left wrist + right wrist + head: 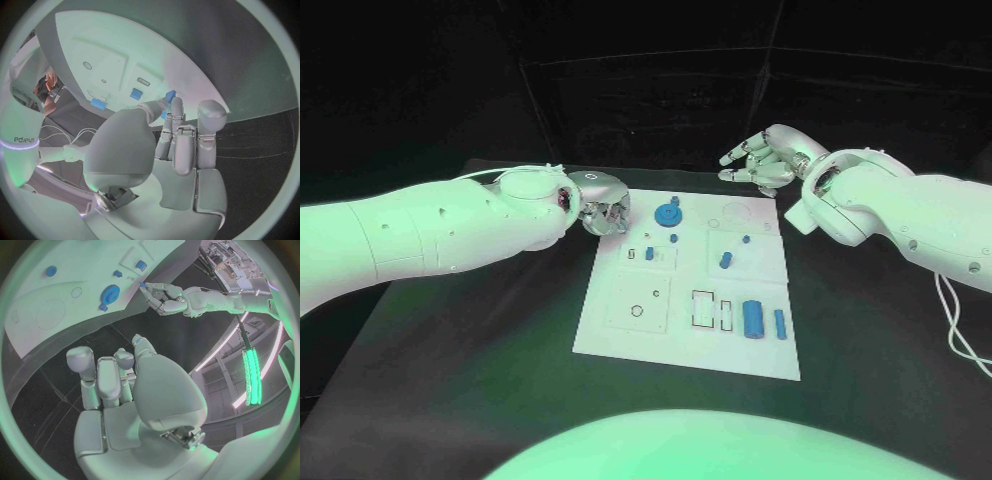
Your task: Assemble the parts on the task board
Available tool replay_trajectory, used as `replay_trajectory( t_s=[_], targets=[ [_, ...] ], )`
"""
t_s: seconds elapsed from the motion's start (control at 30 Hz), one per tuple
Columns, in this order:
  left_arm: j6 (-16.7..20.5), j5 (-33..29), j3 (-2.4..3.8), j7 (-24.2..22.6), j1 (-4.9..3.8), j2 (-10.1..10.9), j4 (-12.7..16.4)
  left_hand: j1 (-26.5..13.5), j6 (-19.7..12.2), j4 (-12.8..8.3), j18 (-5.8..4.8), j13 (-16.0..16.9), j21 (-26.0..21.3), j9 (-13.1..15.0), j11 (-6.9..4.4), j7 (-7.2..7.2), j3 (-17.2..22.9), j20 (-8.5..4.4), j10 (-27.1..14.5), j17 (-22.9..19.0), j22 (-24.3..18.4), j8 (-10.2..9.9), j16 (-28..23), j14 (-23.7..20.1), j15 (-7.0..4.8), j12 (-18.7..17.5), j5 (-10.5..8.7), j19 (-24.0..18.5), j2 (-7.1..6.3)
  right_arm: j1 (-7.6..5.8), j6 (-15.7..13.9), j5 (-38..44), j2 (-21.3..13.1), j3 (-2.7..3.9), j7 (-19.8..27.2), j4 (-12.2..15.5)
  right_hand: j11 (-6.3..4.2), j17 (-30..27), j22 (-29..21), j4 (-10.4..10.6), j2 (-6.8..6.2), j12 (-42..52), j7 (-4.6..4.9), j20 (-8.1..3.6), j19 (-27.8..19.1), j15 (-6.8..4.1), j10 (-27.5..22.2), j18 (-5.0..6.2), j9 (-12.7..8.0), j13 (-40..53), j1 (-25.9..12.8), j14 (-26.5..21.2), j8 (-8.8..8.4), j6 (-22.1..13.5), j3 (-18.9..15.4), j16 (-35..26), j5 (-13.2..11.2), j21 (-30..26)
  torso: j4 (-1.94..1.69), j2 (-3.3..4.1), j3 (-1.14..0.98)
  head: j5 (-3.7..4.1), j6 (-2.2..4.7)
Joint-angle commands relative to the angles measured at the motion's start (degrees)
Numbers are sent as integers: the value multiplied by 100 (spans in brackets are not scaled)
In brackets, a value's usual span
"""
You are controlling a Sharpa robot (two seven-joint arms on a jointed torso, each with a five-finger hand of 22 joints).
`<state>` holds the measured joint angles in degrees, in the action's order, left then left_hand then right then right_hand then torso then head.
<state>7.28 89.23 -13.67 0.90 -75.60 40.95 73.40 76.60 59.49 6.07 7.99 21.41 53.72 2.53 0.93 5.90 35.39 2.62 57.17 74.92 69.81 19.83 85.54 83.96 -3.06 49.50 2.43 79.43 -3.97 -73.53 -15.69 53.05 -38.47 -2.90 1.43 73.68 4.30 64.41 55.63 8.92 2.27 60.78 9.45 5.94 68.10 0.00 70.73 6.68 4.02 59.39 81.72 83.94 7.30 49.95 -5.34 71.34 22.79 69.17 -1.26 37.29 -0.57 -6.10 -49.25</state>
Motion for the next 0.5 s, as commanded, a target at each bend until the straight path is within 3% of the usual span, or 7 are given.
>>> replay_trajectory(
  t_s=[0.03,0.27,0.5],
  targets=[
    [-359,-546,6,1114,-6,-50,-15,-51,113,-37,-127,-5,71,366,-40,-135,72,7,52,654,40,277,33,256,-16,39,26,66,-3,-12,28,-10,9,4,46,4,-9,5,2,24,7,-28,6,12,32,-26,-25,41,-7,3,37,105,36,-50,-8,-21,29,-23,-7,-3,0,1,1],
    [275,-735,6,1772,6,-103,31,-218,159,-248,-165,-24,337,449,-59,-139,506,-16,150,722,215,406,70,311,-42,91,28,176,-175,-12,26,-10,13,4,45,6,-9,5,2,24,7,-28,6,12,32,-26,-25,41,-7,3,37,105,36,-50,-8,-21,29,-23,-11,3,7,8,1],
    [804,-1288,6,1986,25,-121,125,-569,199,-478,-201,-57,560,558,-95,-180,1036,-38,284,938,371,577,178,414,-74,170,34,268,-389,-12,25,-10,21,4,47,7,-9,5,2,24,7,-28,6,12,32,-26,-25,41,-7,3,37,105,36,-50,-8,-21,29,-23,-13,-4,1,-6,-8]
  ],
)
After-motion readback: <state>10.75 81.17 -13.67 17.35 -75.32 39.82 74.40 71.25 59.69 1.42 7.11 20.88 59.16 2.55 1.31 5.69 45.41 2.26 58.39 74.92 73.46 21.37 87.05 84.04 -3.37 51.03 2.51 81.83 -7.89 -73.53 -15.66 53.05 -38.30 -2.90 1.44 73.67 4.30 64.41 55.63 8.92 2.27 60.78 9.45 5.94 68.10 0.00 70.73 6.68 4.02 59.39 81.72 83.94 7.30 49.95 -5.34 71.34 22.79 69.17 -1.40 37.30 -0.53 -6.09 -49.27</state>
